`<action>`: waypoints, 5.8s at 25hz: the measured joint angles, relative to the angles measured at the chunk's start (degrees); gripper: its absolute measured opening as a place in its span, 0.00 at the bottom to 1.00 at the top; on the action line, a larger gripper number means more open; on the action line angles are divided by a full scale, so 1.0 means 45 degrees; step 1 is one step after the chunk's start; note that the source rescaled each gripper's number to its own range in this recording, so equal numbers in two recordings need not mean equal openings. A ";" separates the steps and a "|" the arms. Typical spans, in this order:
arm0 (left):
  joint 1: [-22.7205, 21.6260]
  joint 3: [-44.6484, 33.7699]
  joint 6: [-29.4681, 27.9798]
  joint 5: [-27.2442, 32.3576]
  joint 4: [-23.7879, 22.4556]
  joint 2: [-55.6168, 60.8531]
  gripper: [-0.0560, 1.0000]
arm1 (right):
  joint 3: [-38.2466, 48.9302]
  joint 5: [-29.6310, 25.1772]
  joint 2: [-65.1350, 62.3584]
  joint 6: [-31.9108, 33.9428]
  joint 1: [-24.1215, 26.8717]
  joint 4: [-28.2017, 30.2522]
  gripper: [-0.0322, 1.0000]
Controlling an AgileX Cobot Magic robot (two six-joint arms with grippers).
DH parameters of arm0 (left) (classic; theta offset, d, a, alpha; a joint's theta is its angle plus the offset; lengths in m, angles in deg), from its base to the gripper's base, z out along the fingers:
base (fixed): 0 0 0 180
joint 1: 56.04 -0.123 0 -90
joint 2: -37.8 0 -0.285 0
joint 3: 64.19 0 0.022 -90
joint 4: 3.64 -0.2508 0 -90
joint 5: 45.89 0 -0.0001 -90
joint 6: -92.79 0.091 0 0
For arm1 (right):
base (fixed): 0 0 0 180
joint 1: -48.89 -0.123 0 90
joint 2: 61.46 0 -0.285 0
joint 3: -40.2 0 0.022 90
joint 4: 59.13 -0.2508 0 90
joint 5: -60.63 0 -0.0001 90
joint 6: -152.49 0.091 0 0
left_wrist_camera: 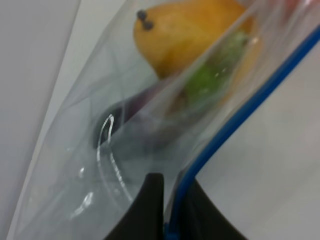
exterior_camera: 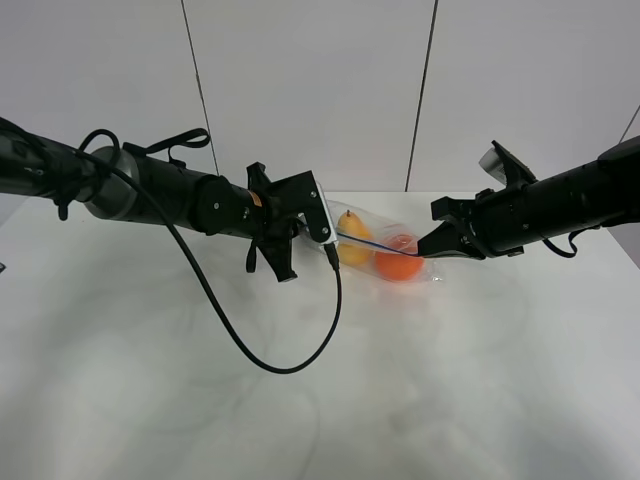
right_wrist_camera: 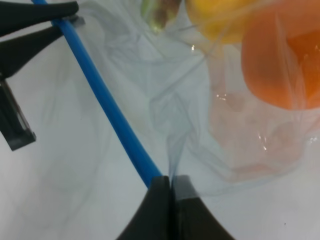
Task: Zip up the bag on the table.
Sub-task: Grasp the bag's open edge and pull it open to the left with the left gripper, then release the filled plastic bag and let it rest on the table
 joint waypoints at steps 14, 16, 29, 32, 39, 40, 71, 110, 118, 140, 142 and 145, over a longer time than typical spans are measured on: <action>-0.0592 0.0000 0.0242 -0.0009 0.0000 0.0122 0.06 | 0.0000 0.0000 0.0000 0.0096 0.0000 0.0070 0.03; -0.0715 0.0000 0.0281 -0.0009 0.0000 0.0132 0.06 | 0.0000 0.0000 0.0000 0.0104 -0.0015 0.0070 0.03; -0.1465 0.0000 0.0287 0.0005 0.0000 0.0132 0.05 | -0.0010 -0.0011 0.0000 0.0104 -0.0027 0.0410 0.03; -0.1493 0.0000 0.0287 0.0005 0.0000 0.0132 0.05 | -0.0010 -0.0011 0.0000 0.0104 -0.0027 0.0470 0.03; -0.1533 0.0000 0.0287 0.0005 0.0000 0.0132 0.05 | -0.0010 -0.0011 0.0000 0.0104 -0.0027 0.0541 0.03; -0.1558 0.0000 0.0287 0.0005 0.0000 0.0132 0.05 | -0.0010 -0.0011 0.0000 0.0155 -0.0027 0.0541 0.03; -0.2106 0.0000 0.0163 0.0110 0.0060 0.0132 0.08 | -0.0010 0.0080 -0.0014 0.0495 -0.0027 0.0939 0.03; -0.5459 0.0000 -0.9117 0.3771 0.0060 0.1748 0.58 | -0.0010 0.0209 -0.0014 0.0495 0.0001 0.1552 0.03; -0.6405 0.0000 -0.9452 0.4745 0.0072 0.2094 0.58 | -0.0010 0.0209 -0.0014 0.0495 0.0001 0.1552 0.03; -0.7478 0.0000 -0.9942 0.8211 -0.0173 0.5050 0.58 | -0.0010 0.0196 -0.0014 0.0495 0.0001 0.1609 0.03; -0.7526 0.0000 -0.9942 0.8625 -0.0185 0.5680 0.58 | -0.0010 0.0196 -0.0014 0.0495 0.0001 0.1609 0.03; -0.7542 0.0000 -0.9942 0.9315 -0.0279 0.6642 0.58 | -0.0010 0.0196 -0.0014 0.0495 0.0001 0.1609 0.03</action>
